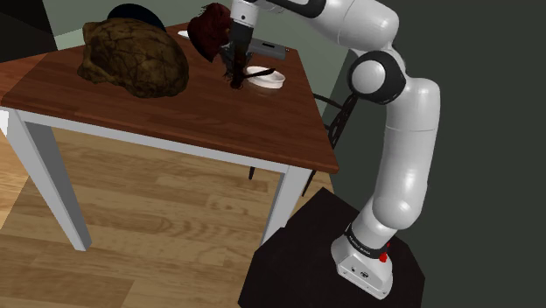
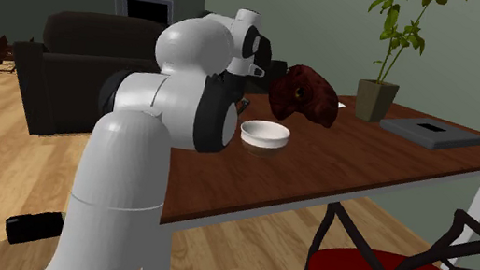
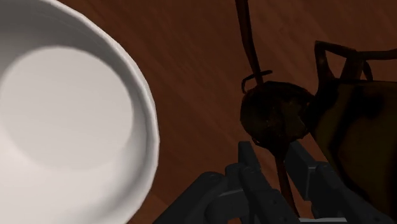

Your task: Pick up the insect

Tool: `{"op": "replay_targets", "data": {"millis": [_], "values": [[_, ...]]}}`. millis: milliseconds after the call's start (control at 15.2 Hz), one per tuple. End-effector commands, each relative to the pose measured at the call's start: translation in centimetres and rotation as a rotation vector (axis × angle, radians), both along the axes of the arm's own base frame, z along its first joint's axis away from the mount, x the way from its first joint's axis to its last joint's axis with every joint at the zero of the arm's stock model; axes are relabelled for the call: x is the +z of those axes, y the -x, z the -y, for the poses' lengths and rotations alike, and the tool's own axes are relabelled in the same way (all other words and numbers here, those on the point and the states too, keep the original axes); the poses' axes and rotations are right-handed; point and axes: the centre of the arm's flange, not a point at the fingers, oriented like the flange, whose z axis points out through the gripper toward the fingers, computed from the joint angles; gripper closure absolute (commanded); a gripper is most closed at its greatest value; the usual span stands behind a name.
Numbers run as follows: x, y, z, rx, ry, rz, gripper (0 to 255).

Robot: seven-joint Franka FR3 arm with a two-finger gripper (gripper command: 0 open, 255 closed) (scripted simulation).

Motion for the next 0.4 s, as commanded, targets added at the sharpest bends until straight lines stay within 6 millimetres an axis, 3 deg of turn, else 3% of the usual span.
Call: {"op": "replay_targets", "data": {"millis": [0,330], "values": [[1.0,0.1,0.0,0.000,0.000,-0.001,255],[2.7,0.1,0.0,0.000,0.000,-0.001,255]]}}
